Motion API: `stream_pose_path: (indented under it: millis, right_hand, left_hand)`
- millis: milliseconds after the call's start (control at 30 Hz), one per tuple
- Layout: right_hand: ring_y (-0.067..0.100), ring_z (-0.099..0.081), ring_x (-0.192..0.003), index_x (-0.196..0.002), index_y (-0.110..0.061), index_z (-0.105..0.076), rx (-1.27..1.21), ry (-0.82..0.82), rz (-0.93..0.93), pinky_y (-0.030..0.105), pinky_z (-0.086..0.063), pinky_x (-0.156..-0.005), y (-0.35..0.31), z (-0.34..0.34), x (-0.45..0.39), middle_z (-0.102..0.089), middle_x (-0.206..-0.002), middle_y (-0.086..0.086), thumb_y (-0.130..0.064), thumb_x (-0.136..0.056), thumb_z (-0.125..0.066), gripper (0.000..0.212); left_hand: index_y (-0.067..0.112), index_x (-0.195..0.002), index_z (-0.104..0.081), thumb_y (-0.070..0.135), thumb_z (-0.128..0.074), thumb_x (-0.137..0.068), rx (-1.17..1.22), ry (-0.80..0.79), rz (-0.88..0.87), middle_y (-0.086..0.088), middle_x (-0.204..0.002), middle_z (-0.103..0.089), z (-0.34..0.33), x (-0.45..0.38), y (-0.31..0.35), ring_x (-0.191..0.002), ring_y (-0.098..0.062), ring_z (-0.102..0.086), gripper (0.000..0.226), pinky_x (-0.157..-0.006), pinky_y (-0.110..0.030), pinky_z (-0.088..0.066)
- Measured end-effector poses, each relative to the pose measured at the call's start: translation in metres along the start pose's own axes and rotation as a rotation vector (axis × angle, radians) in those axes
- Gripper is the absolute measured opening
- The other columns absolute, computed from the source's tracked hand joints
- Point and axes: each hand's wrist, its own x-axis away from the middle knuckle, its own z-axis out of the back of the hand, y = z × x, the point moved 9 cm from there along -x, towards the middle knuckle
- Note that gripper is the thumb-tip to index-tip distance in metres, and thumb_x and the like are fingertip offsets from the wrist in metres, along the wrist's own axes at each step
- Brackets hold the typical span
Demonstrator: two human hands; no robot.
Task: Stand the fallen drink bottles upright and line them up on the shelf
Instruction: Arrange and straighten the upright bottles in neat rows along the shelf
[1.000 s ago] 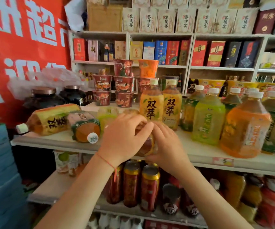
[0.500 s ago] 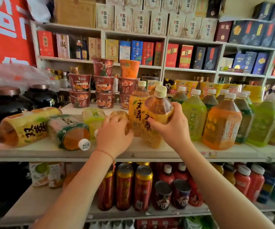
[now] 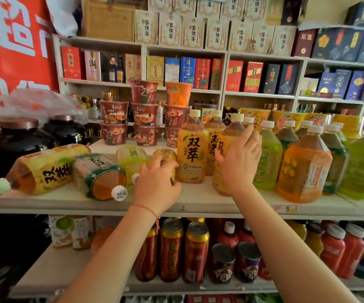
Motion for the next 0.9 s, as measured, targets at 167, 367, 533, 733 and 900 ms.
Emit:
stream_pose_path:
  millis: [167, 367, 533, 733, 900]
  right_hand:
    - [0.038, -0.038, -0.142, -0.149, -0.009, -0.041, -0.061, 0.035, 0.561, 0.052, -0.022, -0.120, -0.073, 0.002, 0.051, -0.045, -0.150, 0.019, -0.010, -0.087, -0.068, 0.067]
    - [0.022, -0.025, -0.147, -0.159, -0.033, -0.014, -0.074, -0.537, 0.699, 0.047, -0.034, -0.114, -0.093, -0.060, 0.086, -0.025, -0.162, -0.004, -0.036, -0.080, -0.080, 0.103]
    - [0.021, -0.037, -0.142, -0.152, -0.020, -0.027, -0.294, -0.476, 0.727, 0.045, -0.040, -0.111, -0.104, -0.045, 0.086, -0.038, -0.155, 0.000, -0.047, -0.068, -0.085, 0.106]
    - [-0.005, -0.061, -0.104, -0.125, -0.036, -0.039, -0.815, -0.459, 0.443, 0.010, -0.048, -0.079, -0.096, -0.011, 0.067, -0.060, -0.116, -0.017, -0.042, -0.061, -0.089, 0.082]
    - [0.003, -0.065, -0.094, -0.123, -0.035, -0.039, -0.721, -0.392, 0.191, 0.028, -0.057, -0.078, -0.075, -0.003, 0.047, -0.065, -0.110, -0.014, -0.061, -0.061, -0.076, 0.077]
  left_hand:
    - [0.035, -0.153, -0.029, 0.022, -0.067, -0.091, -0.004, 0.071, 0.006, -0.012, -0.165, -0.012, -0.003, 0.017, -0.006, -0.140, -0.042, -0.032, 0.074, -0.109, -0.047, -0.041]
    - [0.029, -0.153, -0.035, 0.018, -0.071, -0.089, 0.117, 0.081, -0.035, -0.006, -0.162, -0.022, 0.007, 0.020, -0.014, -0.144, -0.035, -0.033, 0.074, -0.110, -0.049, -0.042]
    - [0.034, -0.143, -0.046, 0.023, -0.073, -0.085, 0.203, 0.263, -0.159, 0.005, -0.146, -0.044, 0.054, 0.031, 0.003, -0.121, -0.017, -0.055, 0.065, -0.085, -0.025, -0.049]
    - [0.031, -0.132, -0.055, 0.052, -0.069, -0.080, 0.364, 0.512, -0.230, 0.012, -0.125, -0.052, 0.108, 0.028, 0.019, -0.099, 0.004, -0.049, 0.058, -0.075, -0.002, -0.038]
    - [0.033, -0.126, -0.054, 0.048, -0.060, -0.089, 0.964, -0.003, -0.008, 0.018, -0.113, -0.065, 0.039, -0.004, 0.004, -0.109, 0.004, -0.060, 0.041, -0.088, -0.019, -0.050]
